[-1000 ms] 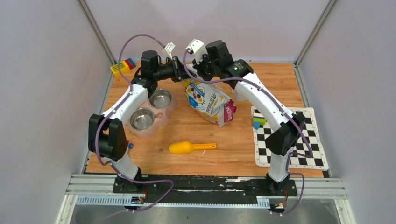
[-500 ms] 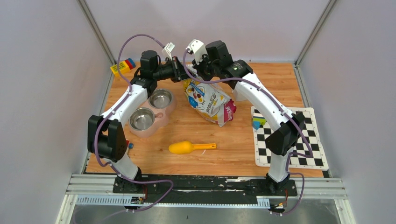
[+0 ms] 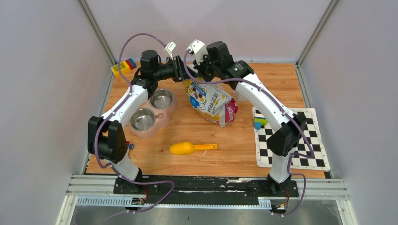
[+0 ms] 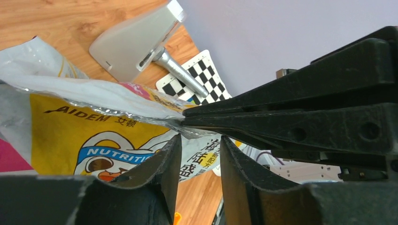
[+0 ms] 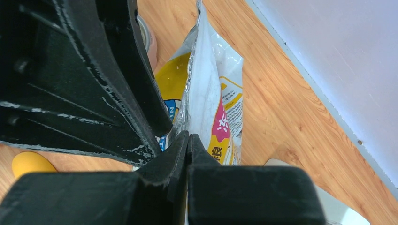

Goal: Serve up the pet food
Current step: Open the pet food bag at the center of the board.

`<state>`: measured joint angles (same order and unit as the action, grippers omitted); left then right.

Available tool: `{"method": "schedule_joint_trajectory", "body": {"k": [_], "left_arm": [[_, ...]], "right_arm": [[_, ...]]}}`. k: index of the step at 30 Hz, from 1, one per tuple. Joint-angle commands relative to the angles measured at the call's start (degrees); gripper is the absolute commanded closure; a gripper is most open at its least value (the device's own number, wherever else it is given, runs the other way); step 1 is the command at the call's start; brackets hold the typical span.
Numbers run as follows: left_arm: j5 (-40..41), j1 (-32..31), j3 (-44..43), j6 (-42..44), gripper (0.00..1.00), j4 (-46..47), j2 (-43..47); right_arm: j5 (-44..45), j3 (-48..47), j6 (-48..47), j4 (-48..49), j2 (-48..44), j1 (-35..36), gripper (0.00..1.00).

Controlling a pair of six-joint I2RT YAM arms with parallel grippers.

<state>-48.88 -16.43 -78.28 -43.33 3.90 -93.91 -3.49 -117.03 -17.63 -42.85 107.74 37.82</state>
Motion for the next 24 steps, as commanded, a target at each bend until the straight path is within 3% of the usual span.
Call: {"method": "schedule_joint_trajectory", "body": {"k": [1,24], "left_arm": [[-2.76,-0.35,-0.12,-1.94,0.56,5.93,3.03],[0.83,-0.63,1.33,3.04,0.64,1.22,2.72]], "right_arm": [[1.60,-0.14,0.20,1.10,-0.60,0.06,1.00],[0.76,0.58,1.44,1.86,-0.84,-0.72,1.00]]}}
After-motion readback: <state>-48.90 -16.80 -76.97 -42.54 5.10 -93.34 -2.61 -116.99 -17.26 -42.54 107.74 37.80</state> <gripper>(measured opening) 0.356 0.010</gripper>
